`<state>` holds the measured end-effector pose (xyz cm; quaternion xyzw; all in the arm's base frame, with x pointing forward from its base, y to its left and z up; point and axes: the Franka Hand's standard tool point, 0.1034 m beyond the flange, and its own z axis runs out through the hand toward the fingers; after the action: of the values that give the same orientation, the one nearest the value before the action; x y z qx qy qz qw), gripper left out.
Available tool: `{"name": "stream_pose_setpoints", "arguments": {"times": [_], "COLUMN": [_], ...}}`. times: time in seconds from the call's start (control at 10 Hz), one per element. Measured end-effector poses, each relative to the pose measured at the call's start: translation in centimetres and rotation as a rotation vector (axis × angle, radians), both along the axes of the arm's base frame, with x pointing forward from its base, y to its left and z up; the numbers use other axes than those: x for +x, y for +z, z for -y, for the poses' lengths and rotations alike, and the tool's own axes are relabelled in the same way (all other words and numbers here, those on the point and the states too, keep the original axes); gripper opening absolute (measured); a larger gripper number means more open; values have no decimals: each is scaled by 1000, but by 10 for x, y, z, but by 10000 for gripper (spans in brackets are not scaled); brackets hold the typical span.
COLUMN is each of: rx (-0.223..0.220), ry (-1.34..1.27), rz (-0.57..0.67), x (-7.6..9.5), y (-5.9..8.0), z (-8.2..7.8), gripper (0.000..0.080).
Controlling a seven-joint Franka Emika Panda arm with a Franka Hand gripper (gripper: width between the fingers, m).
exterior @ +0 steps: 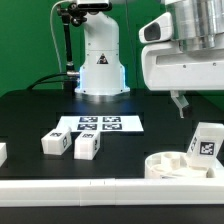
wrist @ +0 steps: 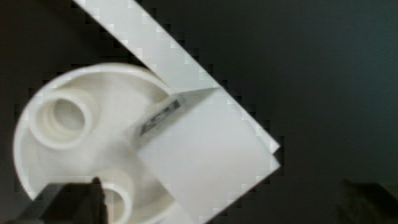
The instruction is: Assemble stool
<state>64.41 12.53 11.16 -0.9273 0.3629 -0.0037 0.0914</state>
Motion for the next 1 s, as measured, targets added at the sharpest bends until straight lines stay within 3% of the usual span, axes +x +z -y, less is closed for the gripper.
{"name": "stream_pose_setpoints", "arguments": {"times": [0.5,1.0], "rx": [-25,-114], "ry": [292,875], "rz": [49,123], "x": [-1,-3], "y": [-1,-2], "z": [-2,-7], "gripper": [649,649]}}
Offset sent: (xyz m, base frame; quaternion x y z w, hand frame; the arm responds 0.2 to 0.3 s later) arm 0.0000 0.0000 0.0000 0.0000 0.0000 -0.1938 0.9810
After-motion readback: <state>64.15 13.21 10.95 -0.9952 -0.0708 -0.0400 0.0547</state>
